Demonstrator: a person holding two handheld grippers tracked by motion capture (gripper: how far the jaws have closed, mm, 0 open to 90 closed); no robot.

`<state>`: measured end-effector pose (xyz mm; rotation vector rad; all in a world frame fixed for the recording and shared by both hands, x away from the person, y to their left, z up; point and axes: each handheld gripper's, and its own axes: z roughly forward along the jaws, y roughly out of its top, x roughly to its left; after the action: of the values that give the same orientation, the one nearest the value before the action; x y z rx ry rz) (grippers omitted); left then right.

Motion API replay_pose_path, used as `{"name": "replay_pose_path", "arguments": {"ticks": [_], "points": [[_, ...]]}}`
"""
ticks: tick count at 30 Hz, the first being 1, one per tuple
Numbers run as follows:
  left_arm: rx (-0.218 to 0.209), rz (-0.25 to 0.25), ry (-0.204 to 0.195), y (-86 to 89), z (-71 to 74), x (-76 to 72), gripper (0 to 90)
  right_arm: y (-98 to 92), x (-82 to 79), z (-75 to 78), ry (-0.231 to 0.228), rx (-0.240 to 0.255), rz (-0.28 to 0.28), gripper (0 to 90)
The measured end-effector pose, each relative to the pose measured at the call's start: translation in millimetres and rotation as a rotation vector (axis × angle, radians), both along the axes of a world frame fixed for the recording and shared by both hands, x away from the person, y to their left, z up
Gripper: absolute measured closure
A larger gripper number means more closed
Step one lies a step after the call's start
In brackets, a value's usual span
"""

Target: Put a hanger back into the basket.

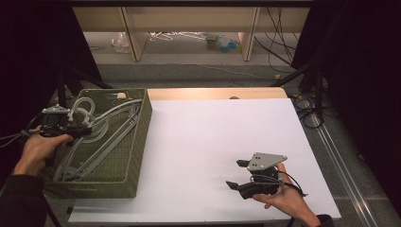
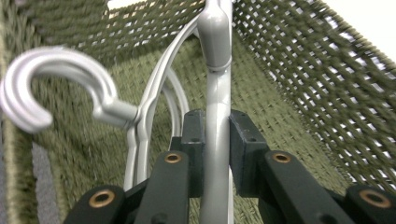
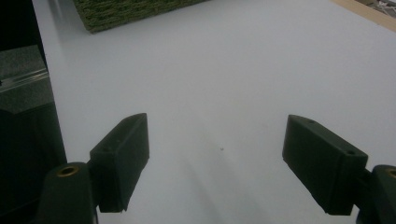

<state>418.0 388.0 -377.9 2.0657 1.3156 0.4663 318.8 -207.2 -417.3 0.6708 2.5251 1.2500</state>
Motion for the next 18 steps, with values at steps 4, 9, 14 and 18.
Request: {"name": "replay_pose_path", "arguments": {"ticks": [4,9,14,18], "points": [[-0.004,0.032,0.014,1.7,-7.3,0.0,76.5,-0.3,0.3,-0.2,0.000,-0.002,-0.002,23.9],[-0.004,0.062,0.012,6.5,-12.1,1.6,76.2,-0.3,0.5,0.3,-0.003,0.001,-0.004,23.9],[-0.005,0.117,0.005,7.3,-18.3,4.0,73.9,-0.2,0.5,0.2,0.000,0.000,-0.003,23.9],[0.011,0.143,0.020,8.9,-21.7,6.1,68.5,-0.4,0.9,-0.2,-0.001,-0.002,-0.004,23.9]]}}
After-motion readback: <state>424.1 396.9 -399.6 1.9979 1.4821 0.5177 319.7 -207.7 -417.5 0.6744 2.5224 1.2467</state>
